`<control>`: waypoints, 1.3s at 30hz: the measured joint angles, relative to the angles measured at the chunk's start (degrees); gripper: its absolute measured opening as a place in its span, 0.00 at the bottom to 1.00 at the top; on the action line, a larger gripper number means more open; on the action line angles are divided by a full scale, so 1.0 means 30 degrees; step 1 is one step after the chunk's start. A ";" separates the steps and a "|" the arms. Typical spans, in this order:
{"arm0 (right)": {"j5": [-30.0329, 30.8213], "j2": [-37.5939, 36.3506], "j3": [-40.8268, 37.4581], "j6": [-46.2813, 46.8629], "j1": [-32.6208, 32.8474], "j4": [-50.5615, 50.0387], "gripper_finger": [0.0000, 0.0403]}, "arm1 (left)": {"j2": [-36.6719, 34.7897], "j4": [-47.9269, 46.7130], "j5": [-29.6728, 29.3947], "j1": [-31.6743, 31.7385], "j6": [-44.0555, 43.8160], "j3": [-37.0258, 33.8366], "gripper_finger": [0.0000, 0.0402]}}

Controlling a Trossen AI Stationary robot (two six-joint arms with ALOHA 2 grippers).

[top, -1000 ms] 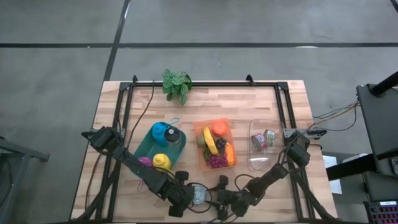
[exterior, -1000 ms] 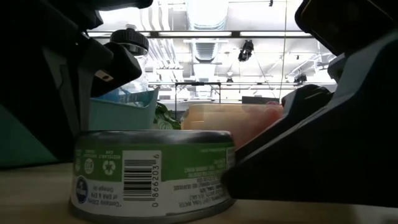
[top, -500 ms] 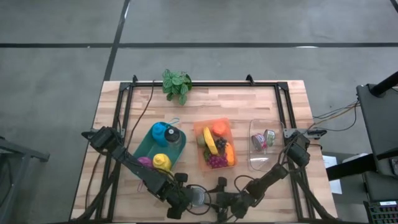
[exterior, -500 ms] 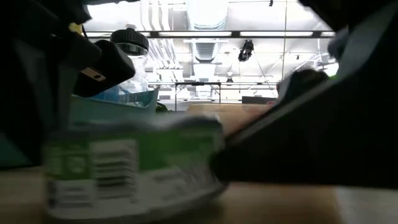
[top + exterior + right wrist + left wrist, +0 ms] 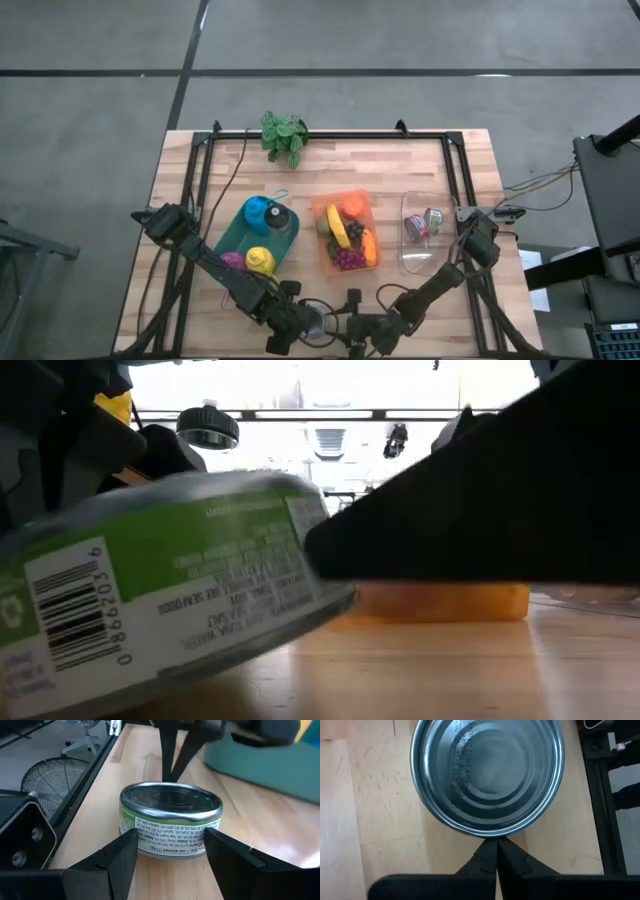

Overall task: Pick & Place Food Item
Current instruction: Put the green tuna can into the transparent bin

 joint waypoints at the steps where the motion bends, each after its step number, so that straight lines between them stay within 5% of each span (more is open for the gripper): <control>1: -0.0002 -0.0076 0.0034 -0.0401 0.0000 -0.0001 0.55 | 0.0006 0.0073 -0.0021 0.0000 0.0000 0.0000 0.01; 9: -0.0083 -0.0862 0.0512 -0.3188 -0.0152 0.0358 0.55 | 0.0100 0.0864 -0.0920 0.0132 0.0015 0.0001 0.01; 39: -0.0462 -0.0940 0.0573 -0.4087 -0.0465 0.0051 0.55 | -0.0156 0.1417 -0.1183 0.0166 -0.0426 0.0058 0.01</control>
